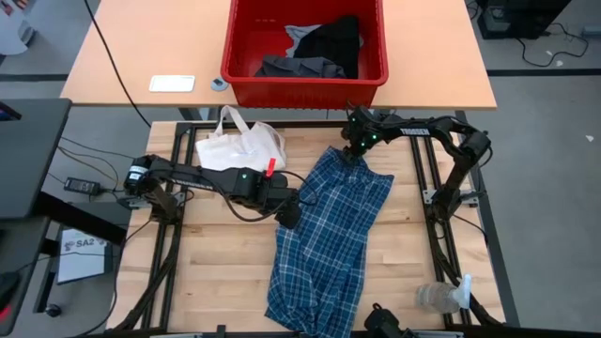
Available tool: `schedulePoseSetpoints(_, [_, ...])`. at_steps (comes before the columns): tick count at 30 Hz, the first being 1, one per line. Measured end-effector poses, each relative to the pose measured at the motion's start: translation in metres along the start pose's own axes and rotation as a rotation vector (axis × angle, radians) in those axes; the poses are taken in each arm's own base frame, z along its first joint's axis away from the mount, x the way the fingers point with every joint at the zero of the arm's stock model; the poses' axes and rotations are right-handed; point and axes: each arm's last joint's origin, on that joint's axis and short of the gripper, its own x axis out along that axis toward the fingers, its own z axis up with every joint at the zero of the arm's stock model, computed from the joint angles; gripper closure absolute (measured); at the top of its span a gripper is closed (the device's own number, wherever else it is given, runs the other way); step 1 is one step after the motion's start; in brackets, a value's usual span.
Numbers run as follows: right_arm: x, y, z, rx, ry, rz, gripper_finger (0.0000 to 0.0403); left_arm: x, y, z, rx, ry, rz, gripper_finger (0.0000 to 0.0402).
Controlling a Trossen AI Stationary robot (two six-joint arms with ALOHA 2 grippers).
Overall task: Fold laundry
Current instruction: Fold the blue pants
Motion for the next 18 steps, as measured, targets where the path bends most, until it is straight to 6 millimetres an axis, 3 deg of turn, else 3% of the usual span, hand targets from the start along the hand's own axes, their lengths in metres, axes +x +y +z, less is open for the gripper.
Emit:
schedulePoseSetpoints(7, [0.0, 0.0, -0.002, -0.003, 0.022, -0.011, 0.0238, 0.001, 0.001, 0.003, -0.011, -0.002, 0.003, 0.0167])
schedulePoseSetpoints(14, [-0.02, 0.001, 0.0, -0.055, -0.022, -0.189, 0.0238, 0.001, 0.003, 0.006, -0.025, -0.003, 0.006, 0.0167])
schedulePoseSetpoints(18, [-0.027, 0.007, -0.001, -0.056, -0.017, -0.068, 0.0238, 0.003, 0.005, 0.01, -0.03, -0.005, 0.011, 0.0167])
